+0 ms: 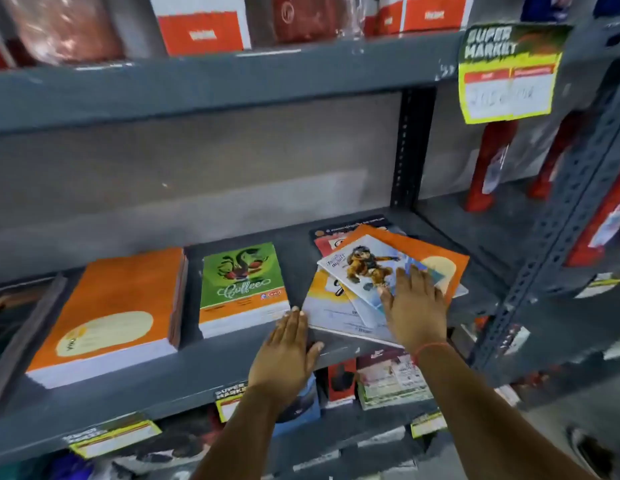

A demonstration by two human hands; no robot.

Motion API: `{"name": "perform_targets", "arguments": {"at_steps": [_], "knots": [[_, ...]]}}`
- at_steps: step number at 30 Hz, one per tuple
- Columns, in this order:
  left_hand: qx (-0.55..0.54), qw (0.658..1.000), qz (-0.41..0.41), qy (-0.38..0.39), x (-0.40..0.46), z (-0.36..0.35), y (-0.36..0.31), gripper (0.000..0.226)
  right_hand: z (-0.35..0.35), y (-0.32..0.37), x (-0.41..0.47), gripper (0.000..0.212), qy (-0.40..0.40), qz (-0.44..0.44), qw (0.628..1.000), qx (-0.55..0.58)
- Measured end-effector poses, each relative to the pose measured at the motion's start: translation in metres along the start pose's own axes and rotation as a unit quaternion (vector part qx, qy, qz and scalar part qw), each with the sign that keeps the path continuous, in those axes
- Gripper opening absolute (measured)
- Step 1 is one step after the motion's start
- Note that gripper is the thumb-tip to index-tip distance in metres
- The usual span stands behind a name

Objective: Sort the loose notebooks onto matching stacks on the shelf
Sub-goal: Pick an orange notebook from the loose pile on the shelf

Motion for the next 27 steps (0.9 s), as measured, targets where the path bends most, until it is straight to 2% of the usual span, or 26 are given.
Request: {"name": "perform_targets", "arguments": {"at_steps": [4, 9, 11, 13, 16, 19, 22, 27], "knots": [[0.037, 0.999, -0.010, -0.028, 0.004, -0.006, 0.000, 0.065, -0.011, -0.004, 0.020, 0.054, 0.029, -0.017, 0.999, -0.016], [0.070, 0.996, -0.012, -0.050, 0.002, 0.006, -0.010, 0.055, -0.010, 0.001, 0.039, 0.056, 0.020, -0.026, 0.999, -0.017], [0.088, 0.995, -0.009, -0.043, 0.001, 0.011, -0.012, 0.053, -0.008, -0.002, 0.049, 0.065, 0.049, -0.044, 0.997, 0.036], [0.085, 0.995, -0.012, -0.056, 0.000, 0.007, -0.010, 0.052, -0.005, -0.008, 0.057, 0.084, 0.112, -0.078, 0.987, 0.085], [0.071, 0.996, -0.012, -0.051, 0.002, 0.002, -0.009, 0.059, 0.003, -0.016, 0.071, 0.106, 0.179, -0.098, 0.973, 0.104], [0.075, 0.997, -0.006, -0.015, 0.003, -0.005, -0.004, 0.064, 0.011, -0.019, 0.081, 0.088, 0.190, -0.097, 0.973, 0.091], [0.058, 0.998, 0.002, -0.026, 0.001, -0.002, -0.005, 0.065, 0.017, -0.019, 0.084, 0.066, 0.204, -0.102, 0.972, 0.061], [0.050, 0.997, -0.019, -0.053, 0.000, 0.004, -0.009, 0.053, 0.021, -0.027, 0.089, 0.059, 0.248, -0.132, 0.957, 0.077]]}}
Point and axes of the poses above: each hand's wrist, its own x-axis towards the middle knuckle, its own z-axis out of the back of the hand, y = z × x, the point moved 2 cm from there along x, towards the middle knuckle, and after that the axes turned 6 degrees about -z, right-handed, at the moved point
